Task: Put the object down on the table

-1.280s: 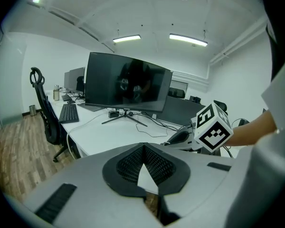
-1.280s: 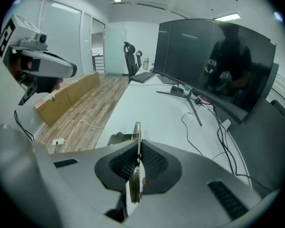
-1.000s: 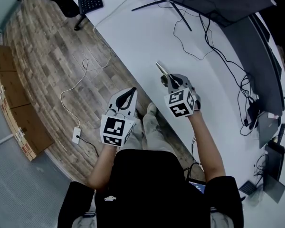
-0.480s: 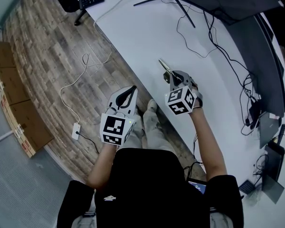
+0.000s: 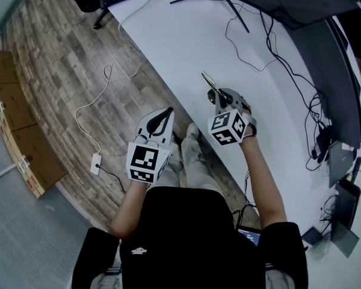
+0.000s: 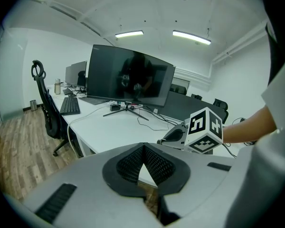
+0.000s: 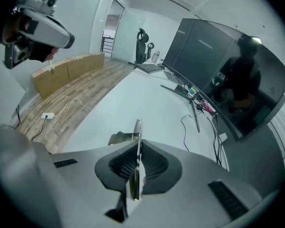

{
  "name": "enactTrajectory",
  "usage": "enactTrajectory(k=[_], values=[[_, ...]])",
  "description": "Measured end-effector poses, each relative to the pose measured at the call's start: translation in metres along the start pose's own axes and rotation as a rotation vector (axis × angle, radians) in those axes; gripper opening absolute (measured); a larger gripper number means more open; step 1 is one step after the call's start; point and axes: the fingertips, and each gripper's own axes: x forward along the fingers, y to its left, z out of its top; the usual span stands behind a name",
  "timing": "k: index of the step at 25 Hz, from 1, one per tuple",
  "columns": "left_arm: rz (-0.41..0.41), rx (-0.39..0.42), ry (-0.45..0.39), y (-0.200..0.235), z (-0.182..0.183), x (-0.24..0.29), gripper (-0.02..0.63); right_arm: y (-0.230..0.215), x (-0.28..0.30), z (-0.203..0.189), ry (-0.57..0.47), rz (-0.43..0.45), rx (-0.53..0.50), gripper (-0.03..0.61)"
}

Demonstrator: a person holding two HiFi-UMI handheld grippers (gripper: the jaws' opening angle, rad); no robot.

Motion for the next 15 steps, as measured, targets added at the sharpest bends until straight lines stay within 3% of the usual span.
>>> enactTrajectory(k=[15], values=[[0.007,-0.015,0.0,0.002,-0.004,-0.005,0.014,0.021,0.002,-0.002,0.012,0.024,-0.017,0.031]])
